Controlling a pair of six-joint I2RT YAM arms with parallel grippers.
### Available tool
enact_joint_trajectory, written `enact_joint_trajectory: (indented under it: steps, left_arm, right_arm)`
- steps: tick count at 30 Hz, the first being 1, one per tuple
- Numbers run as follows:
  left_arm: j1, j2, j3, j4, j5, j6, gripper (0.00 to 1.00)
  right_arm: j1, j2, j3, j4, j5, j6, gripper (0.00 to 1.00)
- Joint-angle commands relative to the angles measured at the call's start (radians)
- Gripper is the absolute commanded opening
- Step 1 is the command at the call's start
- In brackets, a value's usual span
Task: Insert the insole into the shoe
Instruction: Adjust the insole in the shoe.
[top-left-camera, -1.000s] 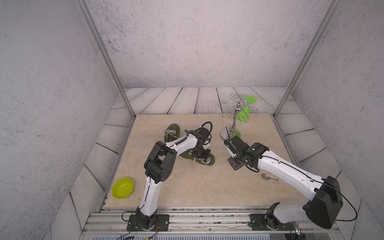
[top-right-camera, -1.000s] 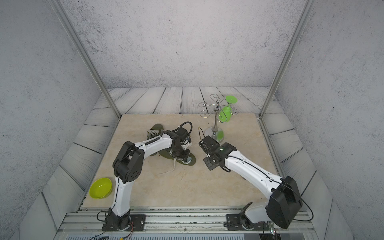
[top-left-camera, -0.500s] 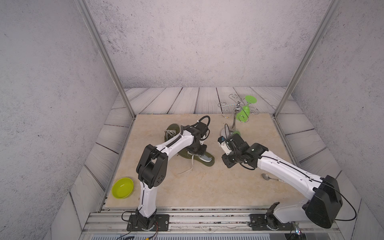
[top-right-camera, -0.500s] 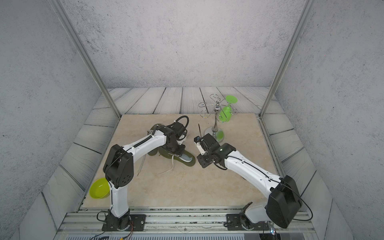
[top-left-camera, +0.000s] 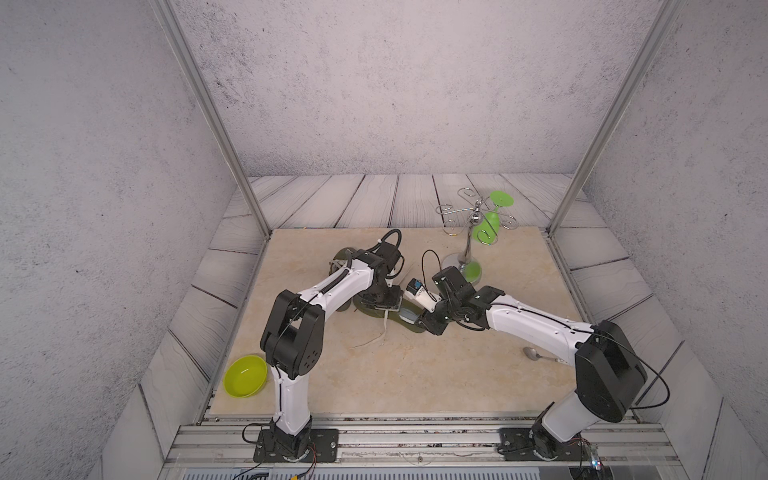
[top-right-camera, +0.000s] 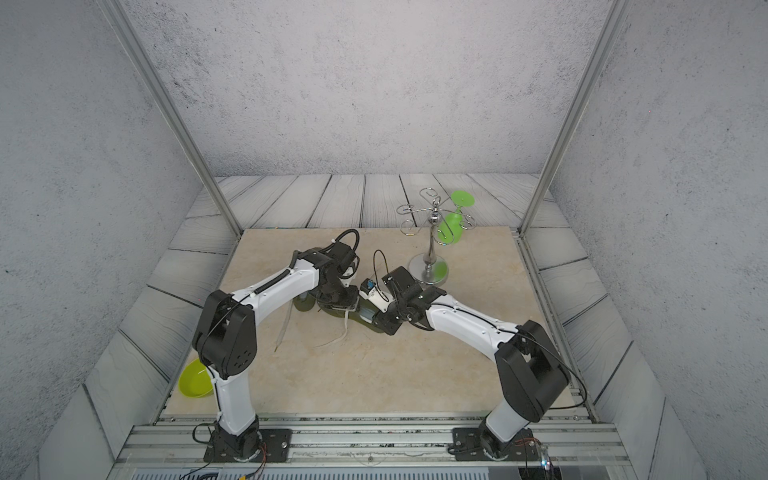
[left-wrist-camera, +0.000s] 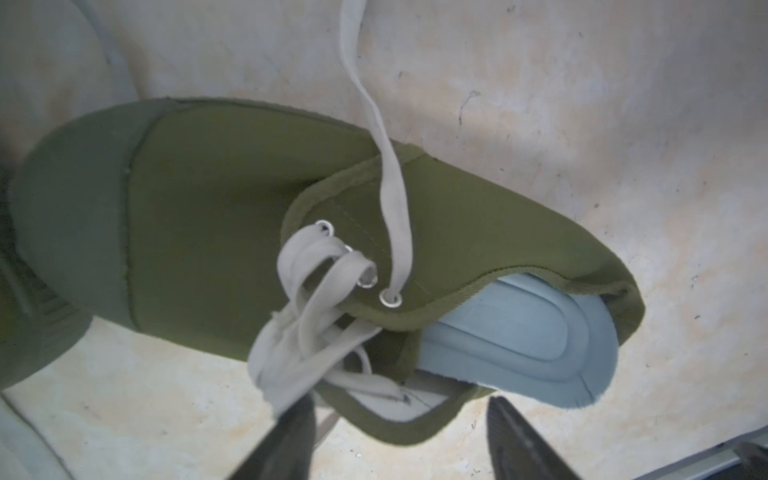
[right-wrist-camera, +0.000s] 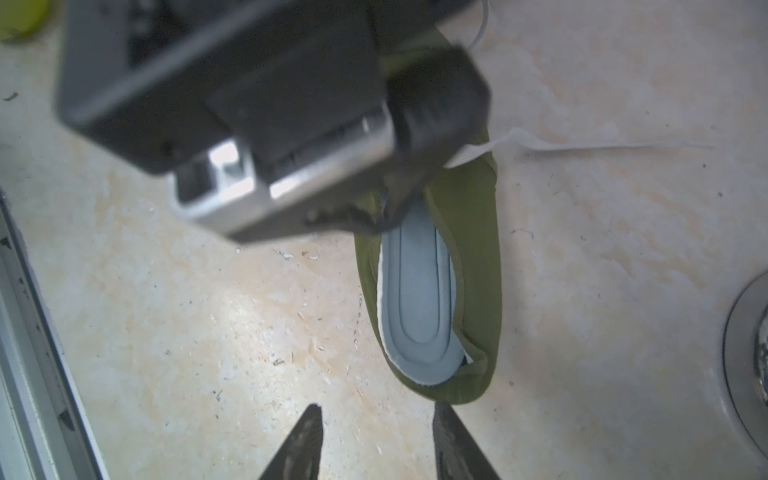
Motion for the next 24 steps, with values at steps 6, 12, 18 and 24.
enact_joint_trajectory:
  steps: [6,12,18,24]
  left_arm:
    - [0.005,-0.108,-0.106,0.043,-0.082,-0.217,0.96]
    - [0.017,-0.346,-0.418,0.415,-0.082,-0.578,0.96]
    - [0.019,-0.36,-0.388,0.441,-0.067,-0.733,0.96]
    - [-0.023,-0.299,-0.337,0.422,-0.125,-0.894,0.89]
  right_arm:
    - [-0.002,0.058,-0.025,0.138,-0.019,-0.048,0.46]
    - [-0.002,-0.063,-0.151,0.253,0.064,-0.01,0.46]
    - [-0.005,-0.137,-0.22,0.264,0.117,-0.005,0.45]
    - [-0.04,-0.178,-0.226,0.25,0.105,-0.019,0.43]
